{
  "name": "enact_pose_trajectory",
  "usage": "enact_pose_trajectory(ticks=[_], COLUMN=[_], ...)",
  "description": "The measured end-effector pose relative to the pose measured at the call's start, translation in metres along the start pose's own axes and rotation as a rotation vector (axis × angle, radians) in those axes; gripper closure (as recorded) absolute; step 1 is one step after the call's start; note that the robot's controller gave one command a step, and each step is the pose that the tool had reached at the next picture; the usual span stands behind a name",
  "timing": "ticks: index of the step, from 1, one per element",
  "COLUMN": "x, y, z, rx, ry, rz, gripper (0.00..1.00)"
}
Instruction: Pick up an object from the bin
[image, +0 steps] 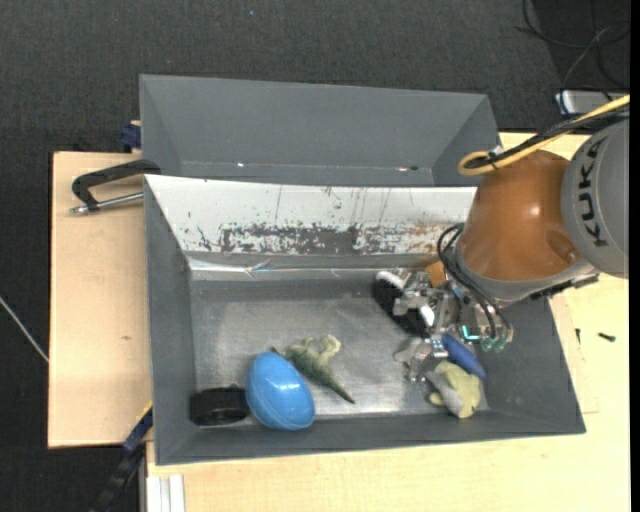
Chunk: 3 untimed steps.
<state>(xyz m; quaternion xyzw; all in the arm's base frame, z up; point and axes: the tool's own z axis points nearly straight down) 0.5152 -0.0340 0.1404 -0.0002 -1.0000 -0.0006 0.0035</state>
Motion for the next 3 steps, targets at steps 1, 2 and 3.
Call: enact_pose_trajectory(ticks=[1,2,3], x=[-0.001,-0.001,-0.005], y=[-0.064,-0.065,-0.085], z=[0.069,0.068,-0.081], rx=[-0.005,0.000,0.006], ry=[-0.016,-0.014,-0.018], rz=[-0.122,-0.121,-0.392], gripper=[0.00,1.00,1.00])
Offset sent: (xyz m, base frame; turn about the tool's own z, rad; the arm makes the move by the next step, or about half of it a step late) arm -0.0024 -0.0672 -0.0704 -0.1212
